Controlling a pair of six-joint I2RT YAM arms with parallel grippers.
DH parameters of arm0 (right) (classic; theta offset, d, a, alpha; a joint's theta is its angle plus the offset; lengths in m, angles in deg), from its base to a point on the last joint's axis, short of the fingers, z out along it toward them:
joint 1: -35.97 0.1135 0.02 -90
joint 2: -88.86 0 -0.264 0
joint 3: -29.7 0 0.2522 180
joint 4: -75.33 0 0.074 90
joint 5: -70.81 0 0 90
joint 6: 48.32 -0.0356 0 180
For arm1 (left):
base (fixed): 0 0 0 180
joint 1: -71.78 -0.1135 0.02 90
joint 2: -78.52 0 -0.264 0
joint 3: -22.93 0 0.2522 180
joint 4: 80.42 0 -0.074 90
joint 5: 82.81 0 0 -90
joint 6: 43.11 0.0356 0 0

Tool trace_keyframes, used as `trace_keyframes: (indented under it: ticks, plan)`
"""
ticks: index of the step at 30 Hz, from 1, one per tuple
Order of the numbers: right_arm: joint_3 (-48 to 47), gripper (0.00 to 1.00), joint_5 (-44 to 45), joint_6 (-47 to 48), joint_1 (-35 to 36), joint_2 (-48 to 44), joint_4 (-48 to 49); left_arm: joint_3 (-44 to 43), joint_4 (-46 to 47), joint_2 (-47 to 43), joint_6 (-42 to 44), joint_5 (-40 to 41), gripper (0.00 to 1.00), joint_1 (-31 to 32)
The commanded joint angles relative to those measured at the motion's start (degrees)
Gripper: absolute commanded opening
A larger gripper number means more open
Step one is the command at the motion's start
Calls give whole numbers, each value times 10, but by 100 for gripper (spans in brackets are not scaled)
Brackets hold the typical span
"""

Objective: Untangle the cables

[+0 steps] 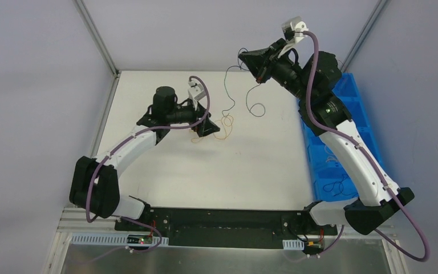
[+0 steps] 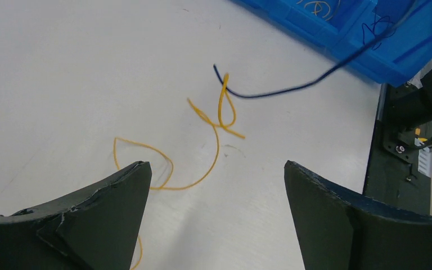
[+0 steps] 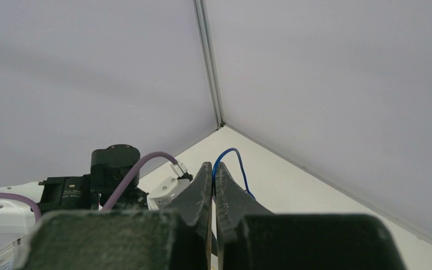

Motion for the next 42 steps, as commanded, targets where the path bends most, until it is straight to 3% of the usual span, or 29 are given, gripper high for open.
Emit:
trace_keyframes:
  ticks: [1,5,7,11,17,18,24,29,32,35,42]
  plan:
    - [-43,0,12,-13,-1,6,4,-20,98,41,22,29,91,52]
    - [-54,0,19,-23,-1,7,-4,-34,146,88,-28,53,90,91]
    - [-65,0,23,-30,-1,11,-9,-33,174,117,-43,77,85,102]
    - [-84,0,27,-45,-2,13,-33,-56,213,176,-49,122,54,98]
    - [-110,0,58,-44,-4,13,-60,-87,227,224,-76,99,5,97]
    - [-124,0,64,-40,-6,16,-62,-82,216,227,-68,94,0,96]
    - [-206,0,77,-9,-35,36,-82,-26,78,210,54,82,0,77]
    - [-254,0,77,27,-79,38,-103,-32,-114,189,174,82,0,26]
    - [-274,0,68,35,-120,34,-129,-63,-174,188,144,40,0,-12]
    - [-279,0,58,32,-171,24,-170,-86,-237,180,195,67,0,-17]
    - [-177,0,40,76,-261,-48,-289,-117,-298,167,210,62,0,-34]
